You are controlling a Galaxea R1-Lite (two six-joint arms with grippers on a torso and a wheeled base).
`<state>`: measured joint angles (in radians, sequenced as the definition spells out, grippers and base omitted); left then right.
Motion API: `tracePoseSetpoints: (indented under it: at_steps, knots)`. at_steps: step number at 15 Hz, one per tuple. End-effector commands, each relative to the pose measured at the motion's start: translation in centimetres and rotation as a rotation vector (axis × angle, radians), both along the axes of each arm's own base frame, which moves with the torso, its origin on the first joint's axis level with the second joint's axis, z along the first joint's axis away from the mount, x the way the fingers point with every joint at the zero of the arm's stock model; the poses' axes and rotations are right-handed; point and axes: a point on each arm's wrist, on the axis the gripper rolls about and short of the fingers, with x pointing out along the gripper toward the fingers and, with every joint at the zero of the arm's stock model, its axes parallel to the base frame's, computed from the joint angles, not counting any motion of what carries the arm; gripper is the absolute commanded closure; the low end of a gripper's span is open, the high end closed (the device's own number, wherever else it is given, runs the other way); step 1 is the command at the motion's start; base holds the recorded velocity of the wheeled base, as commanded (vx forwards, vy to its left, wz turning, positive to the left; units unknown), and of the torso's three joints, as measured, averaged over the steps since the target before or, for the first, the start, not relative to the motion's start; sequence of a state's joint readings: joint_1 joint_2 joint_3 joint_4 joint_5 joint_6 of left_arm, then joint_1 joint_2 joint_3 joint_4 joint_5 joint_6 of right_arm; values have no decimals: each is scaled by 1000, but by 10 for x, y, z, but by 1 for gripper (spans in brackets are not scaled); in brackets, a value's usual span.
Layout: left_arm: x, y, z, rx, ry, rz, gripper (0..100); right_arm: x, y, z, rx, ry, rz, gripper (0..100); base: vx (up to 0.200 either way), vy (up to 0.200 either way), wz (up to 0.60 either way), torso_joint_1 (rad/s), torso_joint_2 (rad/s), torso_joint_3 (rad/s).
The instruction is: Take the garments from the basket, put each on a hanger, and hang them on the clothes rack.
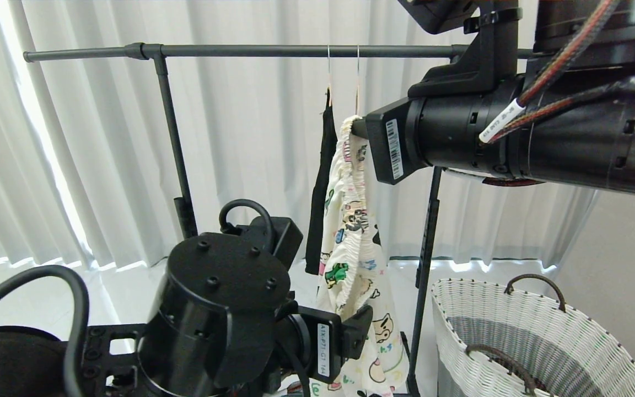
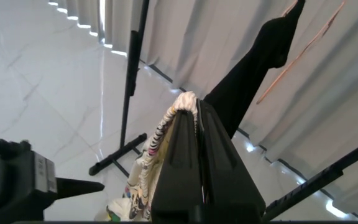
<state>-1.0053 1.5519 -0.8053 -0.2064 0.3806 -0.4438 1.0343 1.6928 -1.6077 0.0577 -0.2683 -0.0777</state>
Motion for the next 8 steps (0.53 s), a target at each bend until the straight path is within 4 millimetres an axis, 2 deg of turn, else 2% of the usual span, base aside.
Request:
tracePoseSetpoints:
  at_steps: [1, 3, 5, 8]
  knots:
    - [-6, 6, 7, -26, -11, -14, 0, -1, 0, 1, -2, -6, 5, 100, 0, 0, 0, 0, 0, 0]
    - [-6, 6, 7, -30, -11, -15, 0, -1, 0, 1, -3, -7, 7, 100, 0, 0, 0, 0, 0, 0]
    - [-16, 7, 16, -71, -17, -78, 0, -4, 2, 1, -3, -7, 16, 100, 0, 0, 0, 0, 0, 0]
    - [-20, 11, 24, -118, -25, -114, 0, -6, 4, 0, -4, -6, 24, 100, 0, 0, 0, 0, 0, 0]
